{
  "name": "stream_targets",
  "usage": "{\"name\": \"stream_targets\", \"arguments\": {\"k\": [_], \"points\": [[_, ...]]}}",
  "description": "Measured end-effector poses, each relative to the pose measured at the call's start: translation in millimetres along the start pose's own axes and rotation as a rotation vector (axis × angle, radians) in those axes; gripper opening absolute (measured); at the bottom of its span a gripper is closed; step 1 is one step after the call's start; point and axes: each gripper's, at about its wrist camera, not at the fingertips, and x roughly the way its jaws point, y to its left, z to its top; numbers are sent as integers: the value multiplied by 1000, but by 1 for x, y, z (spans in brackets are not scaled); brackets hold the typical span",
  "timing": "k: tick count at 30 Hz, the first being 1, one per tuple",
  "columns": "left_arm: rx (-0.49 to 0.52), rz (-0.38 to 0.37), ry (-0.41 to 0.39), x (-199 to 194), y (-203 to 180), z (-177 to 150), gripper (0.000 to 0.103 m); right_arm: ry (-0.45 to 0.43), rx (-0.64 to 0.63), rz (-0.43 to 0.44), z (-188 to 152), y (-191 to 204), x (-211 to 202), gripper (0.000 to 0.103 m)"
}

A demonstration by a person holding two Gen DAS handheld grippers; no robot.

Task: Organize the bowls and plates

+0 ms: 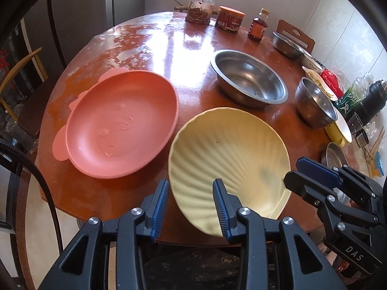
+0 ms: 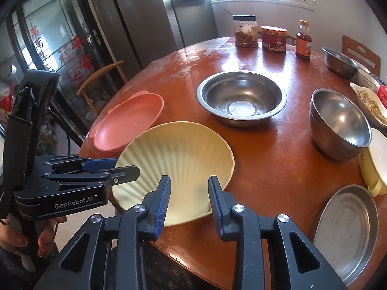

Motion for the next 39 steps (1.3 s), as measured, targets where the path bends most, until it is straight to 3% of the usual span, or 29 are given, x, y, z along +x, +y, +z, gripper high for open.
{"name": "stream_targets", "arguments": {"k": [8,12,14,24,35,39], "points": [[-36,20,-41,-15,16,0,38,-6,-15,2,4,6,1,34],[-59,55,-95,-34,31,5,50,-30,-47,15,21,15,-1,39],[-83,80,-112,-41,43,7,51,-37,-59,32,30,21,0,47],[-245,167,-106,-48,115,9,51,-9,-102,70,75,55,46,48],[-343,117,-58,-15,145,22,51,64,-98,18,94,61,103,48],[-353,64,-45,-1,147,26,51,93,-89,3,93,59,120,40]]}}
